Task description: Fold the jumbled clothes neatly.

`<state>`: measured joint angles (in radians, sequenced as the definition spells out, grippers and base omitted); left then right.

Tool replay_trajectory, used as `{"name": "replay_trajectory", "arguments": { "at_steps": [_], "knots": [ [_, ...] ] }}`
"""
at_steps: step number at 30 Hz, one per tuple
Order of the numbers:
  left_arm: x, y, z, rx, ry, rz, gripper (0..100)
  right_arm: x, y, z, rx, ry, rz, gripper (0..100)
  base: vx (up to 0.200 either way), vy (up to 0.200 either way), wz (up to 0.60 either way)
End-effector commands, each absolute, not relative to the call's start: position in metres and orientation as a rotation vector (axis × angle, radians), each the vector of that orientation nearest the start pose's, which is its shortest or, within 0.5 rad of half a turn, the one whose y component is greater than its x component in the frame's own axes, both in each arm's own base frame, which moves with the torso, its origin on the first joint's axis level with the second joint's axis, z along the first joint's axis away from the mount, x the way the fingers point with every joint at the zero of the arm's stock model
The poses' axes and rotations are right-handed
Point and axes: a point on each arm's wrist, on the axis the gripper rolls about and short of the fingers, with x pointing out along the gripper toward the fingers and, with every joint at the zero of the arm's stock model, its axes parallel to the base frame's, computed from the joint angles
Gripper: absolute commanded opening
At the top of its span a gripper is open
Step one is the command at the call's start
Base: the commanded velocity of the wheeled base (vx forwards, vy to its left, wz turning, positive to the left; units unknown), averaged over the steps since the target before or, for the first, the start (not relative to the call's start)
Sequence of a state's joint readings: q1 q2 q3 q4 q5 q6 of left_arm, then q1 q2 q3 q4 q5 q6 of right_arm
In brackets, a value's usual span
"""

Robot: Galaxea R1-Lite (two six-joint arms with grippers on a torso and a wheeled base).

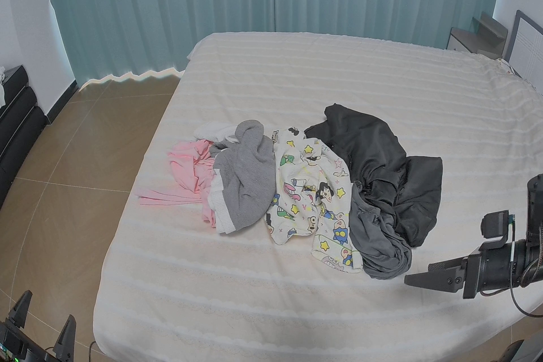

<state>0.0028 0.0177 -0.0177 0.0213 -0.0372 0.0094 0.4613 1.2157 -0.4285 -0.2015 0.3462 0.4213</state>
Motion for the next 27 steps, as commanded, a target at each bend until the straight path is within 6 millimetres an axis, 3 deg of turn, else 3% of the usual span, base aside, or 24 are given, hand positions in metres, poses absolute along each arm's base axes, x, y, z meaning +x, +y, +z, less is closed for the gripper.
{"name": "replay_trajectory", "arguments": {
  "at_steps": [1,7,9,14,23,27],
  "knots": [
    [-0.023,-0.001,0.075,0.009,0.017,-0.034,100,0.153,0.086,0.134,0.337,0.877,0.612,100,0.0,0.0,0.0],
    [-0.023,-0.001,0.075,0.009,0.017,-0.034,100,0.181,0.097,0.101,0.328,0.972,0.472,100,0.0,0.0,0.0],
    [-0.023,-0.001,0.075,0.007,0.017,-0.034,100,0.183,0.098,0.099,0.327,0.968,0.456,100,0.0,0.0,0.0],
    [-0.023,-0.001,0.075,0.009,0.017,-0.034,100,0.212,0.11,0.062,0.324,0.995,0.294,100,0.0,0.0,0.0],
    [-0.023,-0.001,0.075,0.007,0.017,-0.034,100,0.229,0.15,0.022,0.388,1.022,0.184,100,0.0,0.0,0.0],
    [-0.023,-0.001,0.075,0.007,0.018,-0.034,100,0.237,0.157,0.017,0.409,1.019,0.153,100,0.0,0.0,0.0]
  ]
}}
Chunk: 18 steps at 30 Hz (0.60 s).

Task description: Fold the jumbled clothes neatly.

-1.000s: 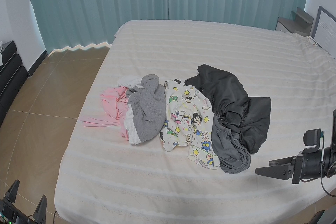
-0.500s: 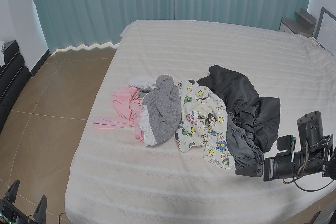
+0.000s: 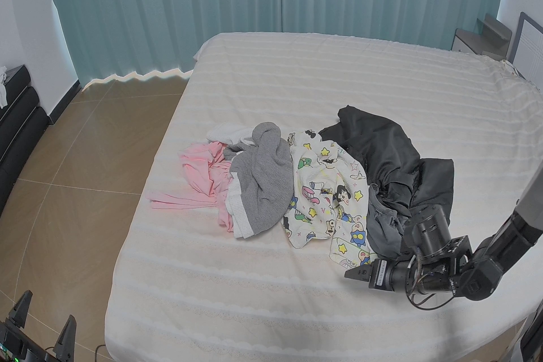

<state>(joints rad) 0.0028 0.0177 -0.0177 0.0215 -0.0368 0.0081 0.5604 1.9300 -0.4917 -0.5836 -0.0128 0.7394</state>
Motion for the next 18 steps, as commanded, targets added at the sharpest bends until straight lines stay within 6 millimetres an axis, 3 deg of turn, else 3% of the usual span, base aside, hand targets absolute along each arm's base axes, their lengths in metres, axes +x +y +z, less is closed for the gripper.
{"name": "replay_trajectory", "arguments": {
  "at_steps": [1,11,18],
  "knots": [
    [-0.023,-0.001,0.075,0.007,0.018,-0.034,100,0.238,0.159,0.016,0.421,1.022,0.15,100,0.0,0.0,0.0],
    [-0.023,-0.001,0.075,0.004,0.018,-0.034,100,0.25,0.162,0.003,0.431,0.981,0.022,100,0.0,0.0,0.0],
    [-0.023,-0.001,0.075,0.004,0.018,-0.032,100,0.27,0.174,-0.009,0.471,0.908,-0.089,100,0.0,0.0,0.0]
  ]
}}
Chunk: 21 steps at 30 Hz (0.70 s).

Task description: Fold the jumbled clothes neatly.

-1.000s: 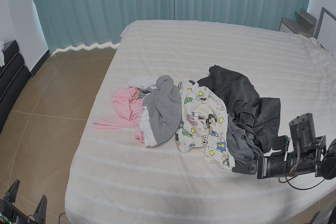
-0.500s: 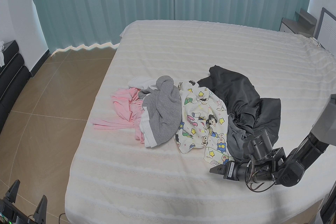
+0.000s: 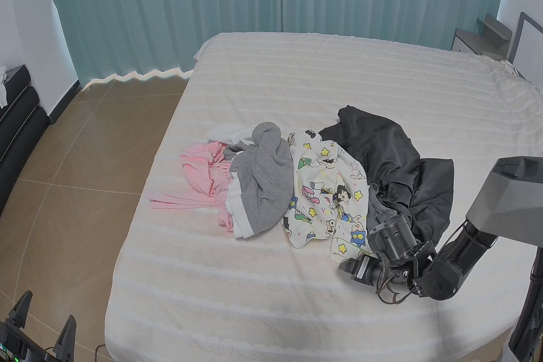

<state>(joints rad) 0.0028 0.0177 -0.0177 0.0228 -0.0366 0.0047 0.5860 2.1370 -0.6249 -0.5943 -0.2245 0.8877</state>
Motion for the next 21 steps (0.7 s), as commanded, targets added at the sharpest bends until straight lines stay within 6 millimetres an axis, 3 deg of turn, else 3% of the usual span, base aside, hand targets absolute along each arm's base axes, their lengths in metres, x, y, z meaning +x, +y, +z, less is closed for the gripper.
{"name": "replay_trajectory", "arguments": {
  "at_steps": [1,10,20,21],
  "knots": [
    [-0.023,-0.001,0.075,0.004,0.018,-0.034,100,0.274,0.178,-0.009,0.487,0.897,-0.087,100,0.0,0.0,0.0],
    [-0.023,-0.001,0.075,0.004,0.018,-0.034,100,0.297,0.197,-0.022,0.465,0.804,-0.145,100,0.0,0.0,0.0],
    [-0.023,-0.001,0.075,0.004,0.018,-0.032,100,0.305,0.202,-0.02,0.477,0.719,-0.169,100,0.0,0.0,0.0],
    [-0.023,-0.001,0.075,0.006,0.018,-0.032,100,0.305,0.202,-0.021,0.479,0.706,-0.167,0,0.0,0.0,0.0]
  ]
}}
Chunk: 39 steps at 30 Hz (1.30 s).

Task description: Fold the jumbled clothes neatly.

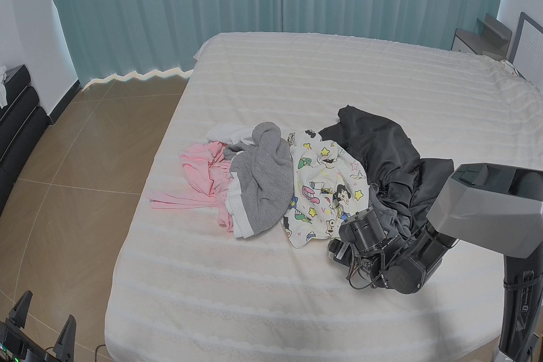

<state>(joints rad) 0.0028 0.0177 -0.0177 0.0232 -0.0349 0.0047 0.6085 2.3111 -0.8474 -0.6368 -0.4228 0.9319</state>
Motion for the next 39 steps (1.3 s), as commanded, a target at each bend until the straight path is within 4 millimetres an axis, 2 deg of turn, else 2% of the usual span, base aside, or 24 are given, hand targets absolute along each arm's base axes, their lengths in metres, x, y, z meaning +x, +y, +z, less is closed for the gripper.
{"name": "replay_trajectory", "arguments": {
  "at_steps": [1,8,12,19,26,31,39],
  "knots": [
    [-0.023,-0.001,0.075,0.006,0.018,-0.032,100,0.305,0.202,-0.021,0.481,0.701,-0.166,0,0.0,0.0,0.0],
    [-0.023,-0.001,0.075,0.006,0.018,-0.032,100,0.302,0.202,-0.019,0.478,0.698,-0.158,0,0.0,0.0,0.0],
    [-0.023,-0.001,0.075,0.006,0.018,-0.032,100,0.297,0.2,-0.007,0.49,0.686,-0.148,0,0.0,0.0,0.0],
    [-0.023,-0.001,0.075,0.006,0.018,-0.032,100,0.259,0.197,0.062,0.574,0.624,0.008,0,0.0,0.0,0.0],
    [-0.023,-0.001,0.075,0.007,0.017,-0.032,100,0.227,0.183,0.109,0.623,0.541,0.094,0,0.0,0.0,0.0],
    [-0.023,-0.001,0.075,0.006,0.017,-0.032,100,0.204,0.169,0.15,0.662,0.437,0.176,0,0.0,0.0,0.0],
    [-0.023,-0.001,0.075,0.046,0.01,-0.04,100,0.169,0.162,0.207,0.622,0.264,0.357,0,0.0,0.0,0.0]
  ]
}}
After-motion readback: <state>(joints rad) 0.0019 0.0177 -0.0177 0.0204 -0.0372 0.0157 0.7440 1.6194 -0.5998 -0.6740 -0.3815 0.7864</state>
